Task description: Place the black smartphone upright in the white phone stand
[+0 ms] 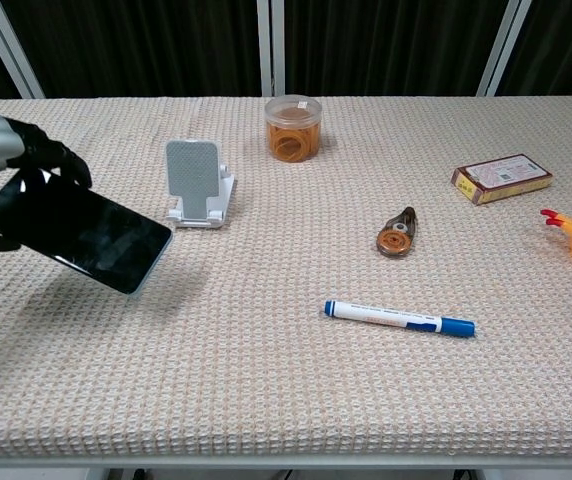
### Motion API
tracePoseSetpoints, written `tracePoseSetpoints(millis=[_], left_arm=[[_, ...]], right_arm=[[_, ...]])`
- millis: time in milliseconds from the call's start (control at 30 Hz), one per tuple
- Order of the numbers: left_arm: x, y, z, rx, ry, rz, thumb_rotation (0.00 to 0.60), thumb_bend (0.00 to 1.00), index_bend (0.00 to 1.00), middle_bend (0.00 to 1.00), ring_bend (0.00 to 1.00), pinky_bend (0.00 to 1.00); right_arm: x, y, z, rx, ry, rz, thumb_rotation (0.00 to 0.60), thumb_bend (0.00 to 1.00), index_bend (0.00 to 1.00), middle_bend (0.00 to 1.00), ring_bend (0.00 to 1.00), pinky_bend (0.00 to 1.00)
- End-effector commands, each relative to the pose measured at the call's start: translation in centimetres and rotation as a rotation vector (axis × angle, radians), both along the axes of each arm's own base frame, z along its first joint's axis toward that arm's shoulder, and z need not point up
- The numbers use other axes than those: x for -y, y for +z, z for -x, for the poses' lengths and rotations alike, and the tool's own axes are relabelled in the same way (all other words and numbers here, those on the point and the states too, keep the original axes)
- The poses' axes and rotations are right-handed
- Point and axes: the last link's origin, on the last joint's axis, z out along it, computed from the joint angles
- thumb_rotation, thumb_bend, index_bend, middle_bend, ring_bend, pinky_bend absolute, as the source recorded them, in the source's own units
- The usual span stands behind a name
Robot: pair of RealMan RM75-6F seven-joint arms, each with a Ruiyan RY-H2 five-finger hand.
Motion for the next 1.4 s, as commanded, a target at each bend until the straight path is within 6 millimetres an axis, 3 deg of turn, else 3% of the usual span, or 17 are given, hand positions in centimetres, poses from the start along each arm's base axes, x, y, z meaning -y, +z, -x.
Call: tracePoseSetpoints(millis=[33,300,667,900,1200,1400], left_arm=[[-0.8,2.0,-0.7,-0.125,-0.13,-0.106,0.6,0.33,0.78,0.78,0.58,0.62],[-2.8,5.4,-3.6,-0.424,-0.55,-0.359,0.6,0.34,0.78,0.78,0.58,0.63],[-6.5,5.2,-7.8,-0.632,-1.004,-0.465,0.6,0.33,0.72,0.78,0.58,0.63],[-8.3,3.8,-8.9,-0.63,-1.12,-0.421,0.6,0.33,0.73,0.77,0.58,0.62],[-9.3,0.6,-9.6,-0.636,-1.197,-0.318,0.6,0.33,0.73,0.75,0.56,0.6],[-10.3,0.1,-9.8,-0.66,-1.204,-0.29,0.6,0.33,0.73,0.75,0.56,0.59]], right_arm=[[0.0,0.0,0.0,0.002,-0.001,0.002,0.558,0.33,0.0,0.0,0.0,0.0],[0.1,-0.1,-0.2,-0.004,0.002,0.003,0.556,0.33,0.0,0.0,0.0,0.0],[0.4,-0.5,-0.5,-0.01,0.002,0.0,0.556,0.33,0.0,0.0,0.0,0.0],[0.5,-0.4,-0.3,-0.014,-0.008,0.005,0.558,0.33,0.0,0.0,0.0,0.0],[0.6,-0.9,0.2,-0.013,-0.025,0.01,0.558,0.33,0.0,0.0,0.0,0.0],[0.6,-1.1,0.7,-0.013,-0.038,0.007,0.558,0.33,0.0,0.0,0.0,0.0]])
